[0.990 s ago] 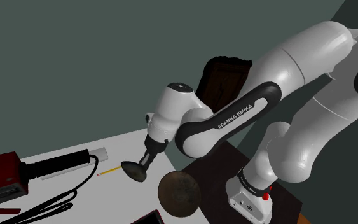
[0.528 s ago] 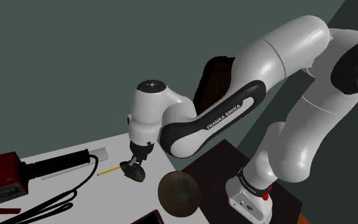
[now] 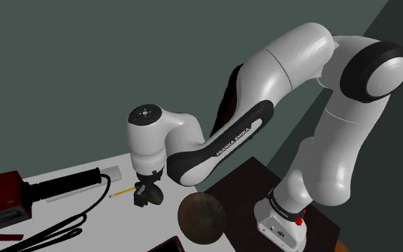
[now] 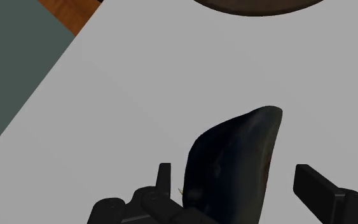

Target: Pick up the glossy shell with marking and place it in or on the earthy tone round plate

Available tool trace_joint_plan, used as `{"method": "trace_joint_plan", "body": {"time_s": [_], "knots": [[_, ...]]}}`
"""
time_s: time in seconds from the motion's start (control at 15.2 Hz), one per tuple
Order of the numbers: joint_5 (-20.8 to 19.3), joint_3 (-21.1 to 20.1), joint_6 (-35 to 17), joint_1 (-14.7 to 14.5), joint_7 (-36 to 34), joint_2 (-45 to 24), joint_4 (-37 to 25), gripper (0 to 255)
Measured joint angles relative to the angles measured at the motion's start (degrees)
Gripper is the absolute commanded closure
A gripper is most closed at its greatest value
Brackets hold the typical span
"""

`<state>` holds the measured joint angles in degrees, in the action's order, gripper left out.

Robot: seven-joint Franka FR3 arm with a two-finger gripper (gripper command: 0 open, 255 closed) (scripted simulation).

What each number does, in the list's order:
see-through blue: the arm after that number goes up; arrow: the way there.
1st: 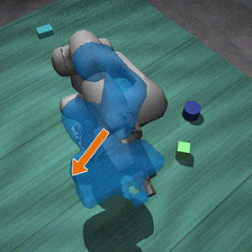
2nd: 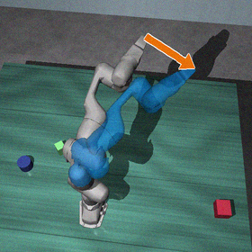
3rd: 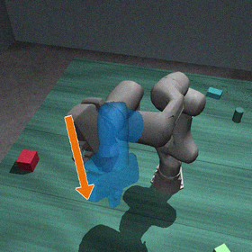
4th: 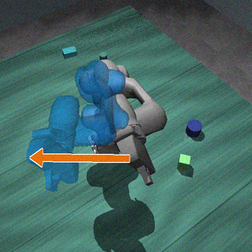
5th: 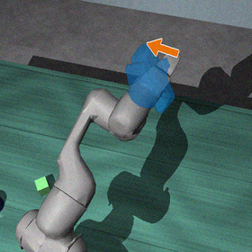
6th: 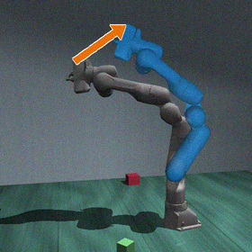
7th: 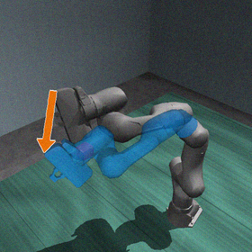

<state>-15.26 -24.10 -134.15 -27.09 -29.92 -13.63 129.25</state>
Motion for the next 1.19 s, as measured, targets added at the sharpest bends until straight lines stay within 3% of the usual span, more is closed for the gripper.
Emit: {"method": "trace_joint_plan", "body": {"time_s": [0.46, 0.53, 1.19], "knots": [[-0.82, 0.34, -1.16, -0.11, -0.52, -0.90, 0.40, 0], [-0.82, 0.34, -1.16, -0.10, -0.52, -0.90, 0.40, 255], [-0.83, 0.34, -1.17, -0.11, -0.53, -0.92, 0.40, 255]]}}
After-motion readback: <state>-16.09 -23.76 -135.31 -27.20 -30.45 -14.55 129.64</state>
